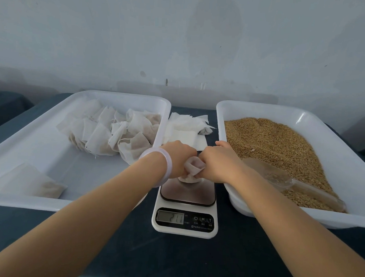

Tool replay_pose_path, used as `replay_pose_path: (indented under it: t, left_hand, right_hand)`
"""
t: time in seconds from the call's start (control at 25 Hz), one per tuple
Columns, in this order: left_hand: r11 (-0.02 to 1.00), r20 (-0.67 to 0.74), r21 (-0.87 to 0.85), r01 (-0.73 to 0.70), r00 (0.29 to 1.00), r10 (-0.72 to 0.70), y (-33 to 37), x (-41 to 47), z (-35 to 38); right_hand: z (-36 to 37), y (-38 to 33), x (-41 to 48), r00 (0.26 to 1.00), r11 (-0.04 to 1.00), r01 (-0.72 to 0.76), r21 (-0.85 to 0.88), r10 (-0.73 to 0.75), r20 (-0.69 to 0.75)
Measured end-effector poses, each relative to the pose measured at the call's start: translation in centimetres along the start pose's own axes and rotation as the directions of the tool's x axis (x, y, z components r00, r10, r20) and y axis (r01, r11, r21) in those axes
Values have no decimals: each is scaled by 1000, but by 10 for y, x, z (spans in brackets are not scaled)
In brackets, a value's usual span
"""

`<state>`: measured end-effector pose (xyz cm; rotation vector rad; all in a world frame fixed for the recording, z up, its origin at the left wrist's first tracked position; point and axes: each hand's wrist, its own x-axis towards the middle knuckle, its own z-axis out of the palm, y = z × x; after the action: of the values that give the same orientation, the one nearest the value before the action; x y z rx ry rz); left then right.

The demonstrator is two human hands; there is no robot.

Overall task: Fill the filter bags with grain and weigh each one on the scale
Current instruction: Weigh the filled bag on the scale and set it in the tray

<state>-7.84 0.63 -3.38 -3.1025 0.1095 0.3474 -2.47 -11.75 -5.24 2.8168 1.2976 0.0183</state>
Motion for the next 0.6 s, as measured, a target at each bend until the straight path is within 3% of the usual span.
replay_pose_path:
  t: [0.28, 0.6]
  left_hand:
    - [966, -24, -258, 0, 1000, -6, -8, -6, 5]
    - [862, -145, -504, -59, 989, -17, -13, -14, 2]
  right_hand:
    - [1, 1, -3, 999, 997, 0, 81, 3, -47]
    - [-8, 6, -10, 996, 902, -28, 431, 62, -66]
